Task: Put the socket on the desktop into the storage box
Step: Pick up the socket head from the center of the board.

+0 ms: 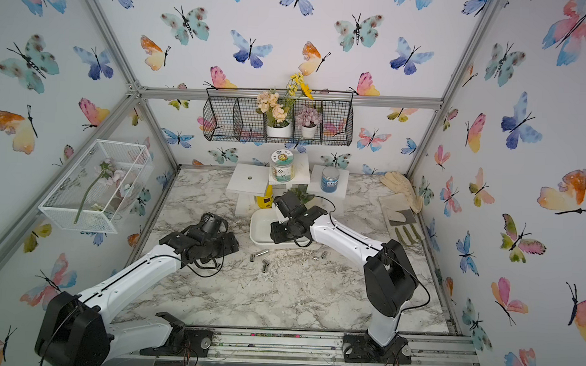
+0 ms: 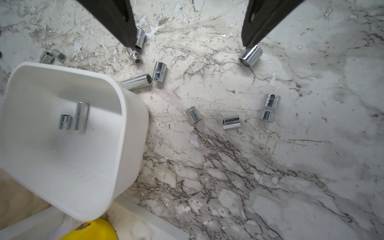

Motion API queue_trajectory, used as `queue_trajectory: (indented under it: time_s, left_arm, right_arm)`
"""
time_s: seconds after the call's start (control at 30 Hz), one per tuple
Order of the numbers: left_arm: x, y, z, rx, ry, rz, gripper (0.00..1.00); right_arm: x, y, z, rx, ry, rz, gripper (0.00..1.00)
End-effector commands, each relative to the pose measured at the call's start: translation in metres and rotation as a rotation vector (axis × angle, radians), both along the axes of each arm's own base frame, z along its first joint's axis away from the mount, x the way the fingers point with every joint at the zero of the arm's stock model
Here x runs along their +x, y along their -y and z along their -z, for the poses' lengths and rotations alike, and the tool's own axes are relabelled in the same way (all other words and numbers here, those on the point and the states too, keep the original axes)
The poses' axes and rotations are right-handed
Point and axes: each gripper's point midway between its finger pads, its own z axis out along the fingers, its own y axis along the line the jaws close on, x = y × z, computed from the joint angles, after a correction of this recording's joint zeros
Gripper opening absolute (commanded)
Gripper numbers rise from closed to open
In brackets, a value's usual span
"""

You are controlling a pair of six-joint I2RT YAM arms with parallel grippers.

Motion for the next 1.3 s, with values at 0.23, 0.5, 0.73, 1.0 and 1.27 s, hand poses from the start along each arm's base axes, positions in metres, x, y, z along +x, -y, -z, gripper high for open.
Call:
queue_trajectory:
  time_s: [0.23,0.5,0.73,1.0,1.27]
  left_arm:
    - [0.015,-0.003,0.016,0.061,-0.103,-0.073,0.75]
    - [0.031,0.004,0.031,0.065,-0.164,-0.103,0.67]
    - [0.043,0.008,0.045,0.049,-0.201,-0.129,0.60]
    - [0.052,0.012,0.061,0.048,-0.241,-0.150,0.55]
    - [0.056,0.013,0.073,0.048,-0.264,-0.164,0.51]
  right_arm:
    - [-0.025,-0.015,-0.022,0.049,0.064,-0.127,0.40]
    - [-0.028,-0.010,-0.021,0.044,0.070,-0.121,0.40]
    - [-0.030,-0.006,-0.018,0.037,0.070,-0.115,0.40]
    - [-0.030,-0.003,-0.019,0.031,0.079,-0.109,0.40]
    - [-0.031,0.002,-0.017,0.025,0.084,-0.100,0.40]
